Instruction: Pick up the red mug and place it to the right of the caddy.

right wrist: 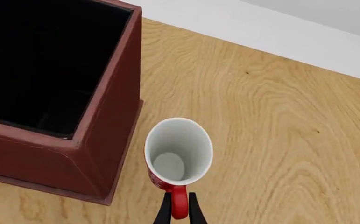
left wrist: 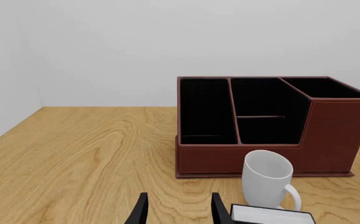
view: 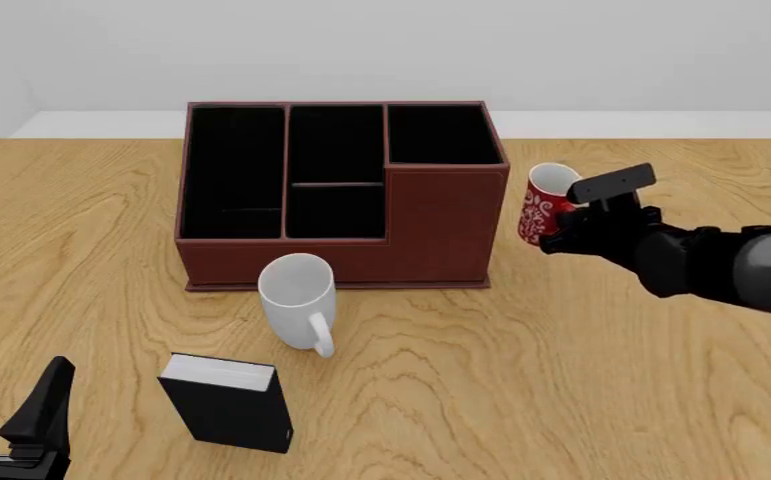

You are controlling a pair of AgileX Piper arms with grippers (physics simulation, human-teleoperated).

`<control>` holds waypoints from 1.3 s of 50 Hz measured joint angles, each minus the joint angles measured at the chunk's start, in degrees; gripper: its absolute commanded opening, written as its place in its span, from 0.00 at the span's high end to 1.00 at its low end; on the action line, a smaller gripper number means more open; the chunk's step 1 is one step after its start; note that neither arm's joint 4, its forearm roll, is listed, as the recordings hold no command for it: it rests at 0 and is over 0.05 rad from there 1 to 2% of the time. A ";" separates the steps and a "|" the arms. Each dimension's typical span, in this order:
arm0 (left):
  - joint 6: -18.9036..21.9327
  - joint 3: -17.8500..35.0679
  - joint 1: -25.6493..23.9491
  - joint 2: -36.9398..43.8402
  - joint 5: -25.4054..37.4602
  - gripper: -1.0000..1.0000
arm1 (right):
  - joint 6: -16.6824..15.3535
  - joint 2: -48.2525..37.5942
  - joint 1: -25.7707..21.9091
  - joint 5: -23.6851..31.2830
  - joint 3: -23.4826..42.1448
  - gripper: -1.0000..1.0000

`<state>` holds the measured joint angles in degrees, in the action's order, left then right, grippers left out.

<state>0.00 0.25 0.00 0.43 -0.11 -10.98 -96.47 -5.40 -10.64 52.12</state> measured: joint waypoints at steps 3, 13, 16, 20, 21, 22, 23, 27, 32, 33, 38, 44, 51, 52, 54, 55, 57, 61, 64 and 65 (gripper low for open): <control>0.00 0.00 0.00 0.00 0.00 0.00 | -0.06 -0.58 -0.15 -0.10 0.25 1.00; 0.00 0.00 0.00 0.00 0.00 0.00 | -0.25 -2.45 -0.49 -0.55 0.92 1.00; 0.00 0.00 0.00 0.00 0.00 0.00 | -0.28 -3.05 -0.59 -0.76 1.04 1.00; 0.00 0.00 0.00 0.00 0.00 0.00 | -0.29 -3.84 -0.73 -1.03 1.20 1.00; 0.00 0.00 0.00 0.00 0.00 0.00 | -0.30 -4.03 -0.76 -1.09 1.24 1.00; 0.00 0.00 0.00 0.00 0.00 0.00 | -0.30 -4.22 -0.80 -1.15 1.27 1.00; 0.00 0.00 0.00 0.00 0.00 0.00 | -0.31 -4.41 -0.83 -1.21 1.31 1.00; 0.00 0.00 0.00 0.00 0.00 0.00 | -0.36 -5.13 -0.95 -1.44 1.44 1.00; 0.00 0.00 0.00 0.00 0.00 0.00 | -0.42 -5.88 -1.10 -1.69 1.55 1.00; 0.00 0.00 0.00 0.00 0.00 0.00 | -0.44 -6.03 -1.12 -1.75 1.56 1.00; 0.00 0.00 0.00 0.00 0.00 0.00 | -0.52 -6.65 -1.16 -1.96 1.62 1.00; 0.00 0.00 0.00 0.00 0.00 0.00 | -0.67 -7.34 -1.10 -2.19 1.70 1.00; 0.00 0.00 0.00 0.00 0.00 0.00 | -0.89 -8.06 -1.00 -2.45 1.74 1.00; 0.00 0.00 0.00 0.00 0.00 0.00 | -0.92 -8.17 -0.99 -2.49 1.75 1.00; 0.00 0.00 0.00 0.00 0.00 0.00 | -0.93 -8.41 -0.99 -2.52 1.79 1.00; 0.00 0.00 0.00 0.00 0.00 0.00 | -0.93 -8.53 -0.99 -2.54 1.82 1.00; 0.00 0.00 0.00 0.00 0.00 0.00 | -0.93 -8.75 -1.00 -2.58 1.85 1.00; 0.00 0.00 0.00 0.00 0.00 0.00 | -0.92 -9.20 -1.04 -2.68 1.90 1.00; 0.00 0.00 0.00 0.00 0.00 0.00 | -0.92 -9.49 -1.07 -2.75 1.92 1.00; 0.00 0.00 0.00 0.00 0.00 0.00 | -0.91 -9.57 -1.09 -2.77 1.91 1.00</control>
<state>0.00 0.25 0.00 0.43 -0.11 -11.90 -106.04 -6.49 -13.41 54.04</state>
